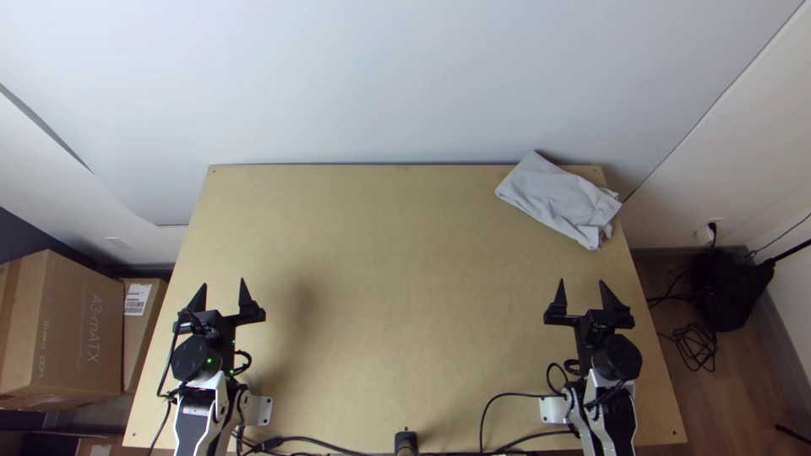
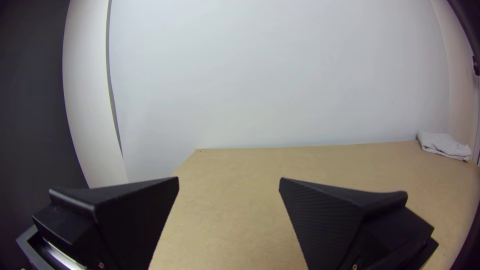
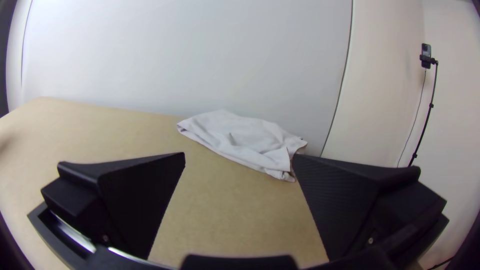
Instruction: Fold the t-shirt
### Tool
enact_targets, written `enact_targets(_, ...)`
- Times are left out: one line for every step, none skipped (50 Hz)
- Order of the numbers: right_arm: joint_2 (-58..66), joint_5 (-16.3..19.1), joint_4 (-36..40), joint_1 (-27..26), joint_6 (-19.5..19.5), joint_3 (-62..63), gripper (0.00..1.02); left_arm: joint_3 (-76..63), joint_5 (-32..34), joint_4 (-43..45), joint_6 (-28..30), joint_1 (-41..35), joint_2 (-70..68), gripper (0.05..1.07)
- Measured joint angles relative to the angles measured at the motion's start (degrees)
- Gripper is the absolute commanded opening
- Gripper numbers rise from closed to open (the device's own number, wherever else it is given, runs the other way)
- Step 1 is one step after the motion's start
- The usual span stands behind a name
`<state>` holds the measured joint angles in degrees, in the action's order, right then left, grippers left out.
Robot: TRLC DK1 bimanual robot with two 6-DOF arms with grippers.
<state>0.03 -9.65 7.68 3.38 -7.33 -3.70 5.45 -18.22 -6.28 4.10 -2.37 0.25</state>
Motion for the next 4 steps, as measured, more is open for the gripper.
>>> enact_targets(0.0, 0.0, 0.0, 0.0, 0.0, 0.0, 0.99, 0.0, 0.0, 0.0, 0.0, 0.0, 0.0, 1.02)
enact_targets(0.0, 0.0, -0.02, 0.0, 0.0, 0.0, 0.99, 0.0, 0.0, 0.0, 0.0, 0.0, 0.0, 1.02)
enact_targets(0.0, 0.0, -0.02, 0.0, -0.02, 0.0, 0.99, 0.0, 0.0, 0.0, 0.0, 0.0, 0.0, 1.02)
enact_targets(0.0, 0.0, -0.02, 0.0, 0.0, 0.0, 0.99, 0.0, 0.0, 0.0, 0.0, 0.0, 0.0, 1.02)
